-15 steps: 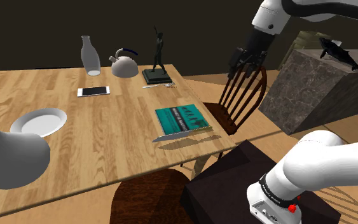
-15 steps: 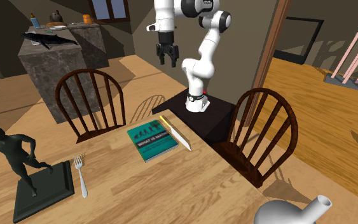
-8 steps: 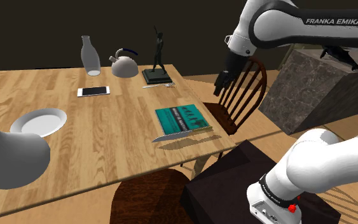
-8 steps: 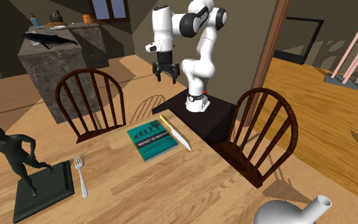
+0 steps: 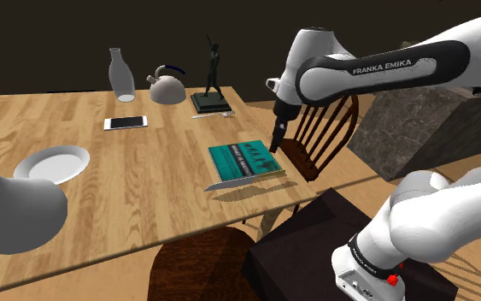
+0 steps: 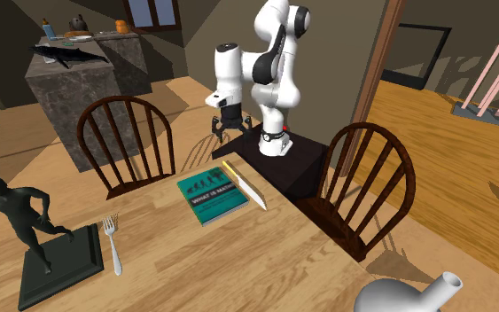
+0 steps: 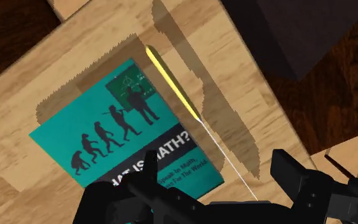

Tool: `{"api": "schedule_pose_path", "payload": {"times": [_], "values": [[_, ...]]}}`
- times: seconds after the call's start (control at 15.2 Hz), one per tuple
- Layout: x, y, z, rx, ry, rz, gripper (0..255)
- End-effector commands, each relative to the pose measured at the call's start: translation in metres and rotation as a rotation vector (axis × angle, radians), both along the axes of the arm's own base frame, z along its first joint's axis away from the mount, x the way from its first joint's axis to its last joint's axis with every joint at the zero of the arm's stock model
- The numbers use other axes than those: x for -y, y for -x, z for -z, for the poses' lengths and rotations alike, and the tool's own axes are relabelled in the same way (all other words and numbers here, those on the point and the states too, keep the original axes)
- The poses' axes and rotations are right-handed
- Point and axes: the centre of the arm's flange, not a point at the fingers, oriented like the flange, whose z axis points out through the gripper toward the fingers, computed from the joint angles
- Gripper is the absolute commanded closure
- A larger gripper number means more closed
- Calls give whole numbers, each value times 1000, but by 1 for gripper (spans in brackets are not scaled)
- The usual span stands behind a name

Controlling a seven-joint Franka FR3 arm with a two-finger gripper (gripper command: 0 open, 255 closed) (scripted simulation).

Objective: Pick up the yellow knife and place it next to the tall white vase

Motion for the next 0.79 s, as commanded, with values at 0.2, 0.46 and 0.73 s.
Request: {"api": "schedule_pose_path", "payload": {"times": [0.2, 0.46, 0.73], "values": [[-30, -12, 57, 11, 31, -282, 0], [-54, -18, 105, 18, 55, -503, 0], [-67, -19, 136, 21, 68, -620, 0]]}}
